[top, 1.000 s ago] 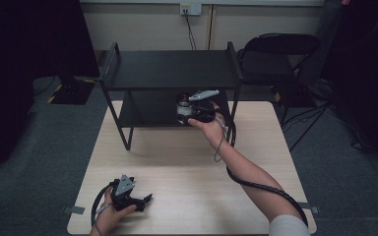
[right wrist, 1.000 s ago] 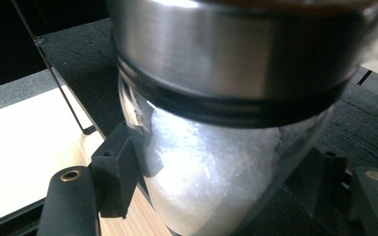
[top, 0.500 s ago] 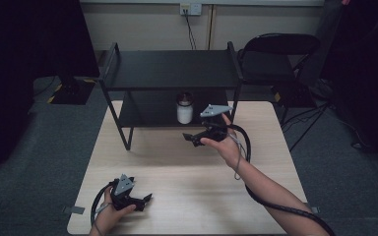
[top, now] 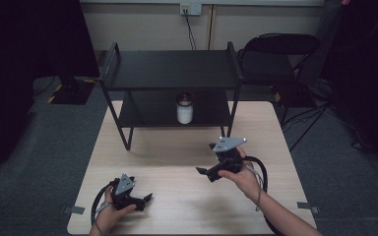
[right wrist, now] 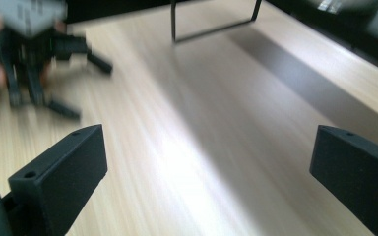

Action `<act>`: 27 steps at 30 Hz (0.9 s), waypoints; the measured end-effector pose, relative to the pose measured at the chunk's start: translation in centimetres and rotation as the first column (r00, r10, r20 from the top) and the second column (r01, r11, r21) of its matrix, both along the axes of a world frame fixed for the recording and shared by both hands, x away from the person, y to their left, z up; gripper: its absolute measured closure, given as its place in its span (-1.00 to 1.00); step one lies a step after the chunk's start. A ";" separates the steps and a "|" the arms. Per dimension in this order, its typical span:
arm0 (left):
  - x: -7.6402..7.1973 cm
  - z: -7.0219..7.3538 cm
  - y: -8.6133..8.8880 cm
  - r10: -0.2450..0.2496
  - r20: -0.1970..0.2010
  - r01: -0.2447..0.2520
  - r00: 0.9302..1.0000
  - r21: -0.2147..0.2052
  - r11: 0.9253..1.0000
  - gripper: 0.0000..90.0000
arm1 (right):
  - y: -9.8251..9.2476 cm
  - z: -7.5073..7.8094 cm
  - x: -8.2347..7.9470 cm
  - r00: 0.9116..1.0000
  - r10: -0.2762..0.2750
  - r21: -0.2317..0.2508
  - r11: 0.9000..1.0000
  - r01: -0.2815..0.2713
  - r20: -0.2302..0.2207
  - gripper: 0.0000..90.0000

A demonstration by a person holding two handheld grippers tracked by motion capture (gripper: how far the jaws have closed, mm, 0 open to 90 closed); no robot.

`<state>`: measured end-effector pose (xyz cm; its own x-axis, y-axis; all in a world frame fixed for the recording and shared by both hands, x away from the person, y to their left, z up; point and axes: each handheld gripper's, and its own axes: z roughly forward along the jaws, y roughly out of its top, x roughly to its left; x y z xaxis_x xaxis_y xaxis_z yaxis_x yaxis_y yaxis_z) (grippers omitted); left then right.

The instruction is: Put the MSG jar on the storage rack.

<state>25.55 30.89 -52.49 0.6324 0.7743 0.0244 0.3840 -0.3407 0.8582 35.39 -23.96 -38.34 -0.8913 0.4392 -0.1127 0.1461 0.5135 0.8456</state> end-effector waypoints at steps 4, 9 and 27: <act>0.0 0.0 0.0 0.000 0.000 0.000 1.000 0.000 1.000 -1.00 | -0.8 -1.3 -1.1 1.000 0.020 -0.019 1.000 -0.020 -0.008 -1.00; 0.0 0.0 0.0 0.000 0.001 0.000 1.000 0.001 1.000 -1.00 | -3.4 -3.9 -2.9 1.000 0.013 0.000 1.000 -0.013 -0.021 -1.00; -0.3 0.0 -0.2 0.016 0.001 -0.016 1.000 0.000 1.000 -1.00 | -7.6 -7.3 -4.6 0.994 -0.062 0.062 0.996 0.068 -0.091 -1.00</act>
